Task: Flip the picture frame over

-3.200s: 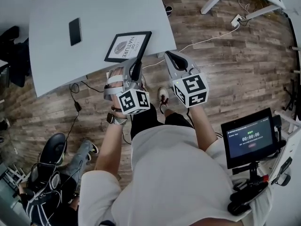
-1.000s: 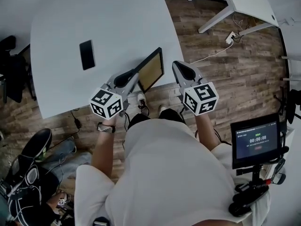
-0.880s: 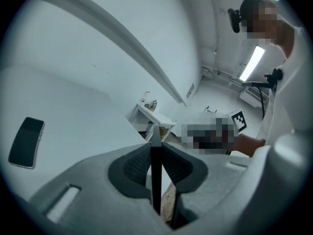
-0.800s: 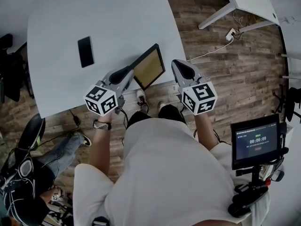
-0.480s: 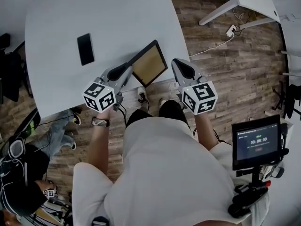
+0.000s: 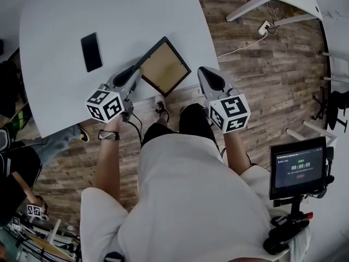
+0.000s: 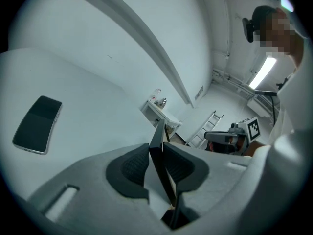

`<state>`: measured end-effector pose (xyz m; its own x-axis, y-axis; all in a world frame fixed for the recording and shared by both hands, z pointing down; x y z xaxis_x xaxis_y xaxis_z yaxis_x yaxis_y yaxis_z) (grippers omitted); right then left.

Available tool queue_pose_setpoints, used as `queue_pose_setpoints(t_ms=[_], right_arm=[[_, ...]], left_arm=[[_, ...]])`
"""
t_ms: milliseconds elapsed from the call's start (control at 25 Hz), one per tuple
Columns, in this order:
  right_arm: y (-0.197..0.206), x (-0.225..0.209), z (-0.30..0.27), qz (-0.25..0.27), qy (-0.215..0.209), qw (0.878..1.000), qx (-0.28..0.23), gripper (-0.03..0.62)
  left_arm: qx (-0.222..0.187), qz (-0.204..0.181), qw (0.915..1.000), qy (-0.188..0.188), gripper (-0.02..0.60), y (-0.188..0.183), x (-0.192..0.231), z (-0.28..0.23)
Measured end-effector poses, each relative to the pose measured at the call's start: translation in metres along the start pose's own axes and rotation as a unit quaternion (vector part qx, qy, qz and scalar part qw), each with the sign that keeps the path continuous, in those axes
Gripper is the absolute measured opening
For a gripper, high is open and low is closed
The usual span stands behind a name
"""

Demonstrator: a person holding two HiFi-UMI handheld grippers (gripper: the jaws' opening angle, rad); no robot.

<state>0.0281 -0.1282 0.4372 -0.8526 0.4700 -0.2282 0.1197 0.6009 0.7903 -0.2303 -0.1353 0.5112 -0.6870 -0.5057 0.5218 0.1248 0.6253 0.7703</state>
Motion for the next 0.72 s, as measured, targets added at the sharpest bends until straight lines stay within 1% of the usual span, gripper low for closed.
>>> queue_pose_setpoints(t_ms=[160,360,600,720], right_arm=[[0.004,0.0,0.0,0.003,0.0,1.0,0.007,0.002],[0.006,0.003,0.0,0.002,0.001,1.0,0.012,0.002],[0.008,0.006,-0.002,0.002,-0.006,1.0,0.017,0.003],[0.008,0.008,-0.002,0.003,-0.008,1.0,0.019,0.003]], left_arm=[[0.017,0.01,0.9994,-0.028,0.106,0.007,0.011,-0.002],[0.047,-0.003,0.9964,-0.07,0.112,0.012,0.022,0.0],[0.063,0.01,0.9945,-0.083,0.114,0.019,0.031,-0.001],[0.079,0.016,0.9928,-0.088,0.115,0.023,0.038,-0.002]])
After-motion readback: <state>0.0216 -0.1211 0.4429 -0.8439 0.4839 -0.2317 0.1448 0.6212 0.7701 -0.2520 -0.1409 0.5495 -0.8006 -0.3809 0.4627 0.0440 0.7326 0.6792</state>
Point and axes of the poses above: the fingertips, and each gripper's own axes: z backward along the fingers, x to its left, y out of its underside, the point moved 6 cm from there along z, backward along the fingers, and after that the axes turned 6 degrees about -z, right-handed, at the moved point
